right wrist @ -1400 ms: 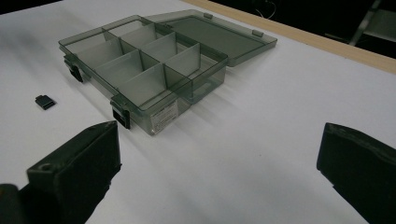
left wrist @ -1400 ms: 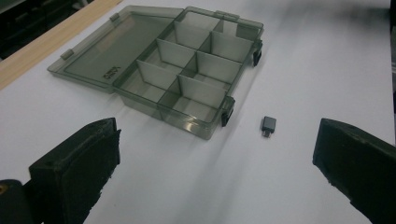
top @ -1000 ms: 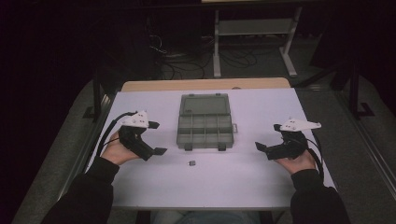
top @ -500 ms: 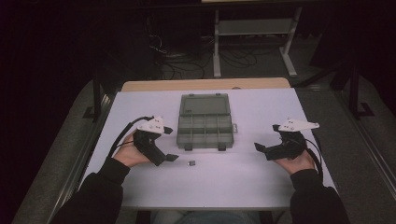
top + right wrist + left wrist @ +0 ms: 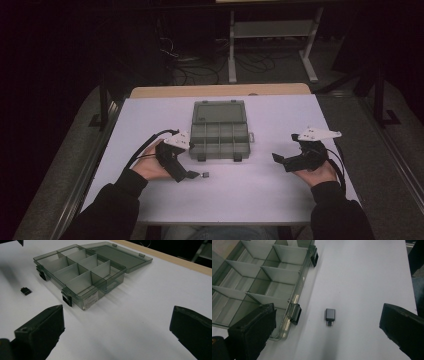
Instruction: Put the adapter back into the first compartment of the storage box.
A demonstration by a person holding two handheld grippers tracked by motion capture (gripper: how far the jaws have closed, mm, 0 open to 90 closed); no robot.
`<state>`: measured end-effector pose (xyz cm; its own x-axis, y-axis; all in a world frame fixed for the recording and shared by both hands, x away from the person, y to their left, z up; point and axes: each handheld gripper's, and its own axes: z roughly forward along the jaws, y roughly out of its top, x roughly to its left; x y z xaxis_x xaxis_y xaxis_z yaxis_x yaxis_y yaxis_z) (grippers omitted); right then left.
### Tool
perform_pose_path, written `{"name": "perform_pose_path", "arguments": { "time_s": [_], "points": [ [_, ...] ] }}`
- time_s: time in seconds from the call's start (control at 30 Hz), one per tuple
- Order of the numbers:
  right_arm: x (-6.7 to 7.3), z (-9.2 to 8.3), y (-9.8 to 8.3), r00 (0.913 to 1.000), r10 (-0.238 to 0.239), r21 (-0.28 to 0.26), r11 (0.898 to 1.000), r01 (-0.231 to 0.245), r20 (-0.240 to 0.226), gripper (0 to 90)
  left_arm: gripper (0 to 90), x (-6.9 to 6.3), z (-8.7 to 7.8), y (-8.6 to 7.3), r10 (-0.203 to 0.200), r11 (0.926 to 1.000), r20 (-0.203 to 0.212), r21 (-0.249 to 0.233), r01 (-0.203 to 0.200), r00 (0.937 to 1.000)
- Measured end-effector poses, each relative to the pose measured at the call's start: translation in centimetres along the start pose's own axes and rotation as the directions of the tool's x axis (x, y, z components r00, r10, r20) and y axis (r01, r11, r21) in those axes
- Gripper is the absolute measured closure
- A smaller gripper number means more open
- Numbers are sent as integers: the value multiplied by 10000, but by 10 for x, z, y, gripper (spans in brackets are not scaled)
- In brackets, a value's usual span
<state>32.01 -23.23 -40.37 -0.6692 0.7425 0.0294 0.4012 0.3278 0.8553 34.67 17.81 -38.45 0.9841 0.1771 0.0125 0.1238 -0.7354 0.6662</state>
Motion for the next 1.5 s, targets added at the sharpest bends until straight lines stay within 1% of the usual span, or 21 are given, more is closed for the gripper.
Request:
{"name": "perform_pose_path", "arguments": {
  "time_s": [0.2,0.33,0.4,0.47,0.57,0.7,0.87,1.03,1.2,1.27,1.3,1.37,1.47,1.5],
  "points": [
    [1,1,0,10000,-11,64,10000,11,-16,0,4,-1,7,1,72,10000,242,50,-73,9997],
    [1,1,0,10000,-36,56,10000,36,-3,0,8,-3,13,3,153,9996,331,219,-160,9993],
    [1,1,0,10000,-59,68,10000,59,-18,0,10,-4,17,4,249,9991,445,325,-264,9987],
    [1,1,0,10000,-55,75,10000,56,-28,0,11,-5,18,4,286,9989,462,346,-302,9985],
    [2,2,0,9999,-65,149,9999,67,-86,0,35,-5,22,5,357,9985,566,398,-380,9978],
    [3,3,0,9998,-106,209,9997,109,-166,0,64,-4,27,5,331,9982,728,469,-365,9968],
    [4,3,0,9998,-103,231,9997,108,-197,0,89,-3,33,4,346,9968,899,693,-409,9954],
    [4,4,0,9997,-125,276,9995,131,-222,0,136,-2,38,3,325,9957,1048,829,-413,9940],
    [4,4,0,9997,-128,280,9995,134,-218,0,141,1,45,0,202,9935,1122,1089,-325,9935],
    [4,4,0,9997,-125,271,9995,130,-203,0,148,1,48,-1,231,9922,1164,1193,-370,9929],
    [4,4,0,9997,-123,271,9996,129,-204,0,160,1,50,-1,288,9912,1178,1247,-435,9926],
    [4,4,0,9997,-122,272,9996,127,-204,0,170,1,50,-1,293,9910,1185,1266,-444,9925],
    [4,4,0,9997,-124,283,9995,130,-217,0,205,3,53,-3,250,9904,1217,1322,-411,9923],
    [4,4,0,9997,-126,286,9995,132,-220,0,216,5,55,-4,214,9892,1209,1413,-385,9924]
  ]
}}
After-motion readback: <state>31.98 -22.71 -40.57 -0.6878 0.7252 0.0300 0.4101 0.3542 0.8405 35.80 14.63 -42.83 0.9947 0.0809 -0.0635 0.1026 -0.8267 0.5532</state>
